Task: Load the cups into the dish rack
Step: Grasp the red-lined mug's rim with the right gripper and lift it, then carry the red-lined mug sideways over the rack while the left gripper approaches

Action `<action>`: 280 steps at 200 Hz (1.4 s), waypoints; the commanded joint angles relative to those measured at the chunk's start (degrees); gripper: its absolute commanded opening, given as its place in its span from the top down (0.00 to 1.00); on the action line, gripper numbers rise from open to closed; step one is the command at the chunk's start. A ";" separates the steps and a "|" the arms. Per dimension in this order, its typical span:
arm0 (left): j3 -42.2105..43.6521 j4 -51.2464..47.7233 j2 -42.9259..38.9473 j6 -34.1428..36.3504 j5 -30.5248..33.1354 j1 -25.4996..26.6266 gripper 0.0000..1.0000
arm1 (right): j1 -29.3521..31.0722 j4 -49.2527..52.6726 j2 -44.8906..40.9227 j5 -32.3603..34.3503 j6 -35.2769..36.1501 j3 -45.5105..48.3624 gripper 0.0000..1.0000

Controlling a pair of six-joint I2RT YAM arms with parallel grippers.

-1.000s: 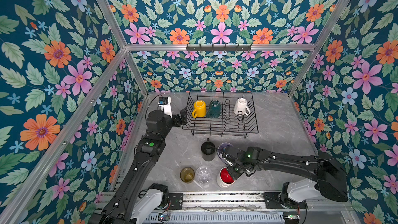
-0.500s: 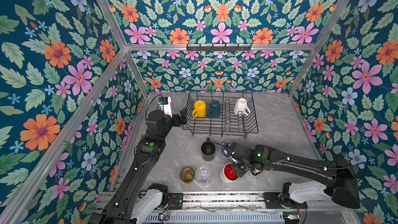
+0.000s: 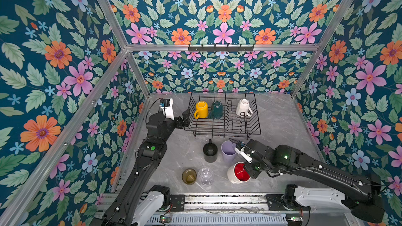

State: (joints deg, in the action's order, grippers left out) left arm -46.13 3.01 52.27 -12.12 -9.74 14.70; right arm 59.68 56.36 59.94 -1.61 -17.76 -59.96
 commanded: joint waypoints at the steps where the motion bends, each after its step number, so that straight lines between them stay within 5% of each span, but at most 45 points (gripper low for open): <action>1: 0.89 5.36 -0.49 -1.30 -4.27 -0.04 0.00 | -3.18 -1.32 -3.95 -5.84 0.53 -2.27 1.00; 85: 12.57 37.44 -2.48 -15.24 -21.97 -0.02 0.00 | -28.90 -21.04 -2.83 -32.84 -7.24 -4.52 1.00; 148: 12.06 53.55 7.63 -22.39 -43.08 0.11 0.05 | -36.20 -33.69 6.56 -40.75 -11.73 -7.12 1.00; 174: 12.91 62.56 10.36 -23.75 -45.42 1.72 0.05 | -36.55 -36.06 9.17 -42.20 -12.04 -9.48 1.00; 280: 11.19 49.86 10.49 -5.24 -47.35 7.79 0.04 | -36.49 -46.24 14.06 -53.02 -14.36 -12.49 1.00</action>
State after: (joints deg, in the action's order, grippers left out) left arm -34.94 53.84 62.96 -21.58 -56.71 22.20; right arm 23.03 17.37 74.08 -48.53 -31.03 -72.66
